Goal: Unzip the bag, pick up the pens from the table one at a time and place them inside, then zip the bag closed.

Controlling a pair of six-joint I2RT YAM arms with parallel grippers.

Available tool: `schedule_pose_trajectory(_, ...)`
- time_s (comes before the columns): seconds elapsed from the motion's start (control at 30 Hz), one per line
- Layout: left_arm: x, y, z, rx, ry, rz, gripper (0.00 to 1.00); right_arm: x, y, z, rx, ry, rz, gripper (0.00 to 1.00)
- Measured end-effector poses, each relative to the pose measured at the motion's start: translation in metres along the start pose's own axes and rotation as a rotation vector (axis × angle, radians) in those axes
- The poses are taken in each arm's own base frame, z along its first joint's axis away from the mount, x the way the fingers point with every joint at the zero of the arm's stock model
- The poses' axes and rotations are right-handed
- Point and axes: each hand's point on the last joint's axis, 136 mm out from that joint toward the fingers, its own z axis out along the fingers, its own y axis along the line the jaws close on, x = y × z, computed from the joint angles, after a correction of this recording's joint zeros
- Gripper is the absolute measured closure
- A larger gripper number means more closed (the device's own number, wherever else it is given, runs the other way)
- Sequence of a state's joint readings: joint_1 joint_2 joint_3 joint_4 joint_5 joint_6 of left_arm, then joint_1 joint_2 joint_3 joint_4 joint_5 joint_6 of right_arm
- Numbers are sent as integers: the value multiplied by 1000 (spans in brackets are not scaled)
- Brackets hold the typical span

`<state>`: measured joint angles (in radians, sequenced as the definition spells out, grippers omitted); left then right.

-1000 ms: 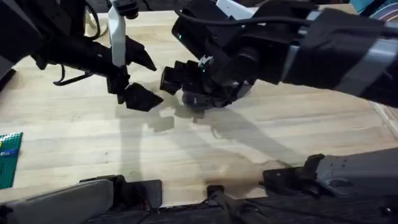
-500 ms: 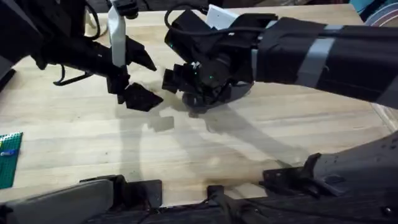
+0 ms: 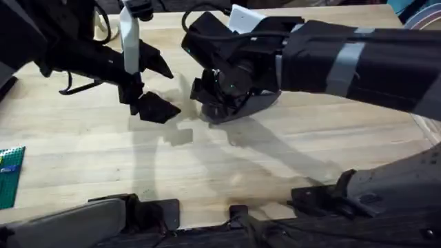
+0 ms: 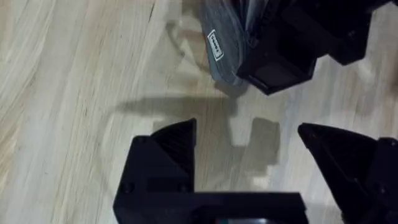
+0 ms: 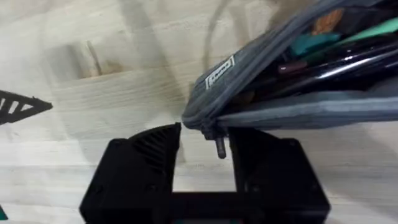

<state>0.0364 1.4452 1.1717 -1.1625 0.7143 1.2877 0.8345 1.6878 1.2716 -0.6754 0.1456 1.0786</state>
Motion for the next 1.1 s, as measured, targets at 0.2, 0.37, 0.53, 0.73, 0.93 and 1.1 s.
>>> schedule_pose_trajectory(0.2, 0, 0, 0, 0, 0, 0, 8, -3, 1, 0, 1, -17, 3, 735)
schedule_pose_trajectory(0.37, 0, 0, 0, 0, 0, 0, 8, -3, 1, 0, -2, -18, 7, 799)
schedule_pose_trajectory(0.53, 0, 0, 0, 0, 0, 0, 8, -3, 1, 0, -3, -17, 7, 837)
schedule_pose_trajectory(0.73, 0, 0, 0, 0, 0, 0, 8, -2, 2, 0, -7, -13, 8, 960)
schedule_pose_trajectory(0.93, 0, 0, 0, 0, 0, 0, 8, -4, 3, -8, -23, -19, 9, 968)
schedule_pose_trajectory(1.1, 0, 0, 0, 0, 0, 0, 8, -9, 5, -26, -54, -45, 16, 966)
